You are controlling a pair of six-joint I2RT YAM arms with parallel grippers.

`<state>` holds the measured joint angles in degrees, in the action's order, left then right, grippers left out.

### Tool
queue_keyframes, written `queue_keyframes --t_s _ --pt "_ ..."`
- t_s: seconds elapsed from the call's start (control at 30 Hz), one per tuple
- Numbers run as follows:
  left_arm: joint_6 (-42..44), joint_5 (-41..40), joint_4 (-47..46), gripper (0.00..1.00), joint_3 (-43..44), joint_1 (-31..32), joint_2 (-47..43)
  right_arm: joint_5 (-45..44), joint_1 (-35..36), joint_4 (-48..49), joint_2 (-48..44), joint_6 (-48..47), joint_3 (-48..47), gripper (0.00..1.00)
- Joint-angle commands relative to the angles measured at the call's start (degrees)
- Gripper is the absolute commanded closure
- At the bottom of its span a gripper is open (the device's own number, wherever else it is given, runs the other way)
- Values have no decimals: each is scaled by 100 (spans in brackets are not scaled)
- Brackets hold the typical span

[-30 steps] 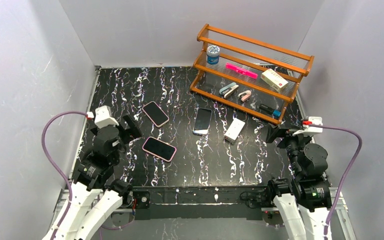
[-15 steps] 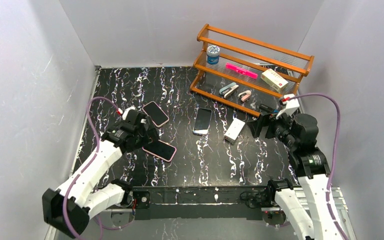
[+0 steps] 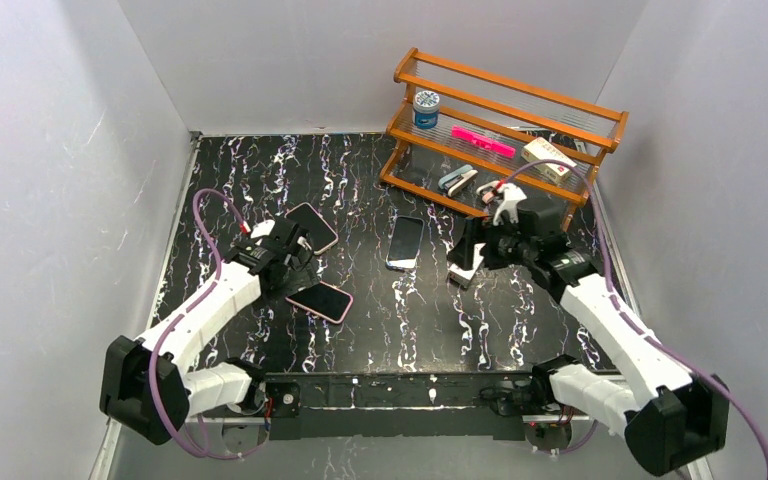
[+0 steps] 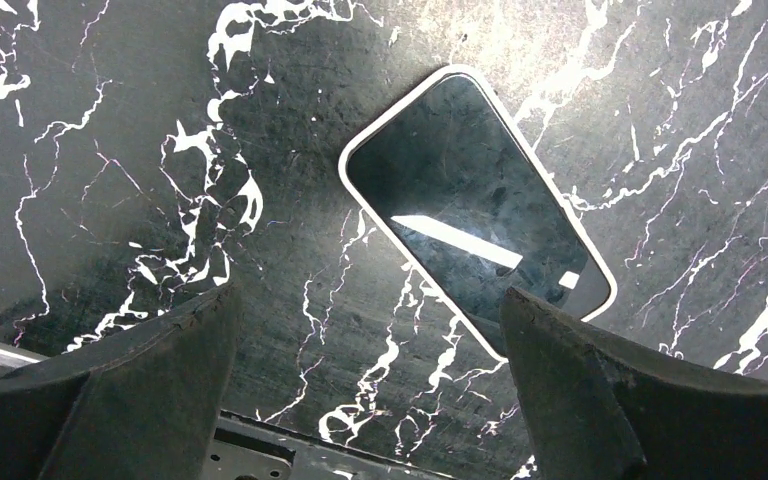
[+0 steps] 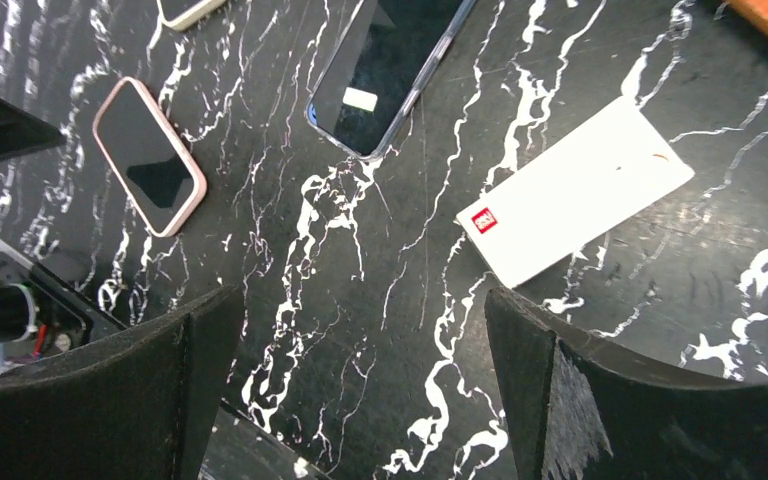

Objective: Take the phone out of the phone case
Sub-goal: Pick up the phone at the center of the board.

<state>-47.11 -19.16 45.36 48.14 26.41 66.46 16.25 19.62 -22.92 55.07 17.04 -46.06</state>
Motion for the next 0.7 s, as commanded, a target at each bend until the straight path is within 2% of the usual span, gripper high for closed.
queue_keyframes --t_s 0.0,0.37,0.67 --pt "-501 -312 235 2 -36 22 13 -1068 745 483 495 405 -231 1" --pt "-2014 -280 90 2 185 185 863 -1594 1553 998 988 555 214 1" --pt "-2559 -328 -229 2 414 291 1701 -1470 1699 1219 1102 448 437 1"
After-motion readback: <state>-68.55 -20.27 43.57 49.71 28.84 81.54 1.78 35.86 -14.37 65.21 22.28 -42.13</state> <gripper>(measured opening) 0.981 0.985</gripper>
